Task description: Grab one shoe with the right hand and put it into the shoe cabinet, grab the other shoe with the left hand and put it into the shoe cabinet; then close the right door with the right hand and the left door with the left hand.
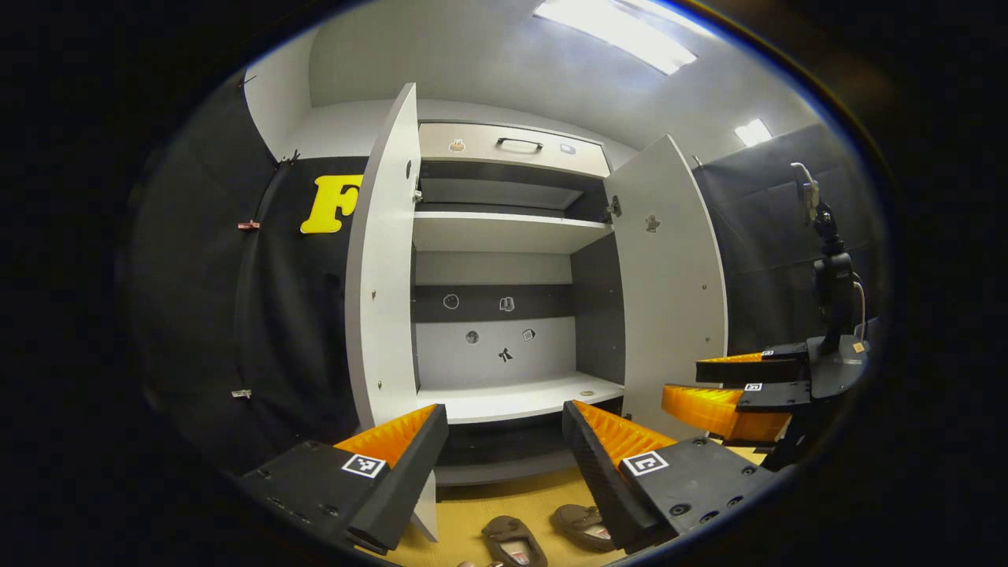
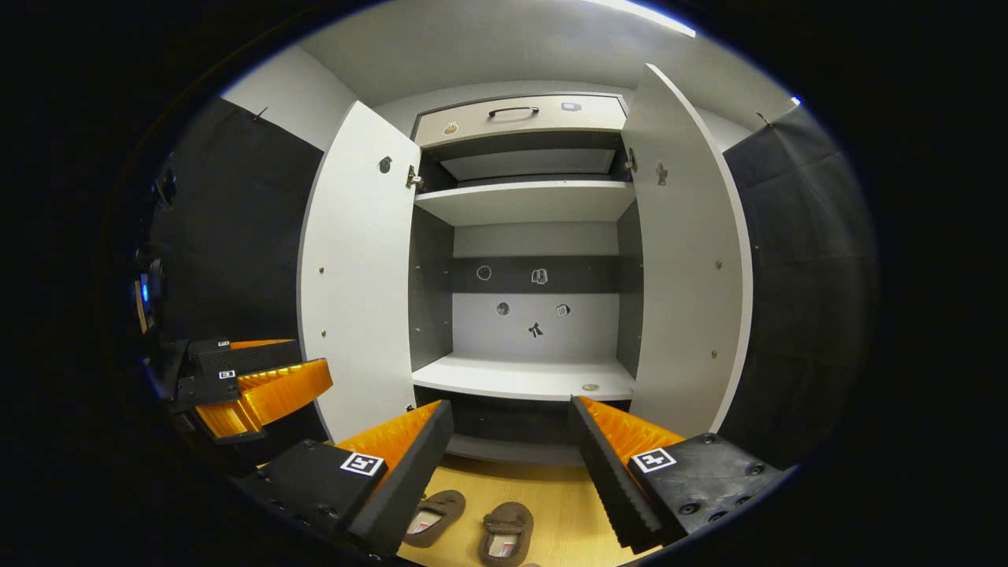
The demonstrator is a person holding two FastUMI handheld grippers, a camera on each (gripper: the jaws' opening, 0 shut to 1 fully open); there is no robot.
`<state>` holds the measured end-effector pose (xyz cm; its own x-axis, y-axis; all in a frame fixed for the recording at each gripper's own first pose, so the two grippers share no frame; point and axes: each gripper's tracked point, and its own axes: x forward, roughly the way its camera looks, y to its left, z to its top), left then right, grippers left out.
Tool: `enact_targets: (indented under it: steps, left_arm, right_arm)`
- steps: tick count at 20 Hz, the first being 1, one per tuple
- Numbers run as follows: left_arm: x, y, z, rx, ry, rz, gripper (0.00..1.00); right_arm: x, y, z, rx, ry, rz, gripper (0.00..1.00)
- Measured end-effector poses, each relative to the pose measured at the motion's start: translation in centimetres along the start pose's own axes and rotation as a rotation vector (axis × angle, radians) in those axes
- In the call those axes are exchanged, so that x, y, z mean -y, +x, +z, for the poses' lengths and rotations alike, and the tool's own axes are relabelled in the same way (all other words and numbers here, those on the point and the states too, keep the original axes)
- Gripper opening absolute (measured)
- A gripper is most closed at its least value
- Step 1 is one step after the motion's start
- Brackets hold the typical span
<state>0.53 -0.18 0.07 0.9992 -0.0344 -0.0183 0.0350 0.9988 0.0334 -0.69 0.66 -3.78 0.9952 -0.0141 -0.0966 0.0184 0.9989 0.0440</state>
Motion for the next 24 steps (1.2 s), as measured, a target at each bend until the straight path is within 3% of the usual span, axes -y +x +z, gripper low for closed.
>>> enact_targets:
  steps: [12, 24]
  left_arm:
    - [0.3, 0.0, -0.7, -0.068, -0.058, -0.007, 0.93]
    - [0.2, 1.3, -5.2, -0.12, -0.075, -0.004, 0.94]
  right_arm:
    - [-1.7, 2.4, -14.0, -0.28, 0.08, 0.007, 0.98]
    - [-2.7, 2.1, -29.0, -0.529, 0.118, 0.01, 0.99]
